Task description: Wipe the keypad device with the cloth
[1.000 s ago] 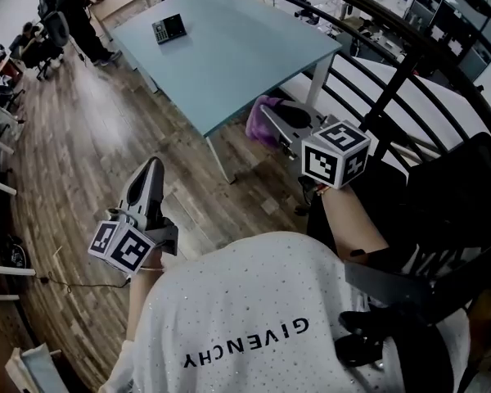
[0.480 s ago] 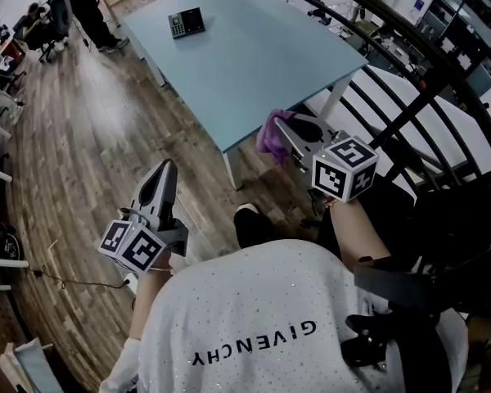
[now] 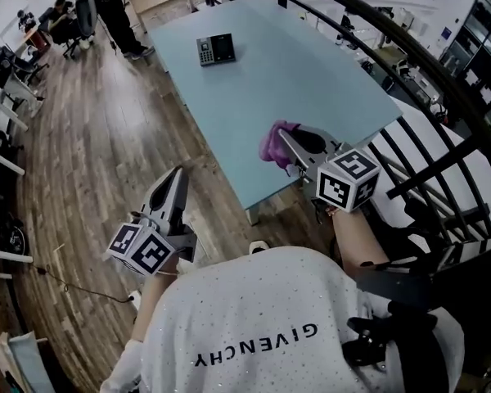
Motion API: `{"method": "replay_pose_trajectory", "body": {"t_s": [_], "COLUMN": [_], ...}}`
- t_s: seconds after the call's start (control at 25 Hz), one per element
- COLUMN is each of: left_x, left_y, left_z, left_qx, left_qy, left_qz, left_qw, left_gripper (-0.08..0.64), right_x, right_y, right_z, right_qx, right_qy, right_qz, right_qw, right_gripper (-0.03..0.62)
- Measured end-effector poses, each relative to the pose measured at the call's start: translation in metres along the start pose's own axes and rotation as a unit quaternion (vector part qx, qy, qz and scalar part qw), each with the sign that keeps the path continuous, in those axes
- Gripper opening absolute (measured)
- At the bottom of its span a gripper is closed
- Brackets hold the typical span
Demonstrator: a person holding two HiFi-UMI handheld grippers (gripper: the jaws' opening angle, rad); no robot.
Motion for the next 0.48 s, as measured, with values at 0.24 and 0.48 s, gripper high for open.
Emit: {"method": "replay_pose_trajectory", "body": {"t_s": [0.24, 0.48], "left_x": [-0.023, -0.027], "left_y": [0.051, 0.09], "left_z": [-0.038, -0.066], "left_qx": [0.003, -0.019], "left_qy": [-0.018, -0.019], "left_qz": [0.028, 0.018], "left_qw": [0.9994, 0.9995], "left_gripper": [0.0, 0.0], "right_x": [-0.019, -0.027], "right_y": [0.065, 0.101], "right_z": [0.046, 0.09], "right_qx": [-0.026, -0.023], "right_qy": [-0.017, -0.002], "right_qz": [0.002, 0.03], "right_qw": [1.0, 0.999], "right_gripper": [0.023, 0.023]}}
Point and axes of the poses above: the fingertips, and each gripper's own axes: y forward along the fingers, z to its right, x out of its underside, the point moved 4 cm from there along -y, backward along the fingers, and after that the axes turned 2 degrees about -y, right-handed, at the moved point
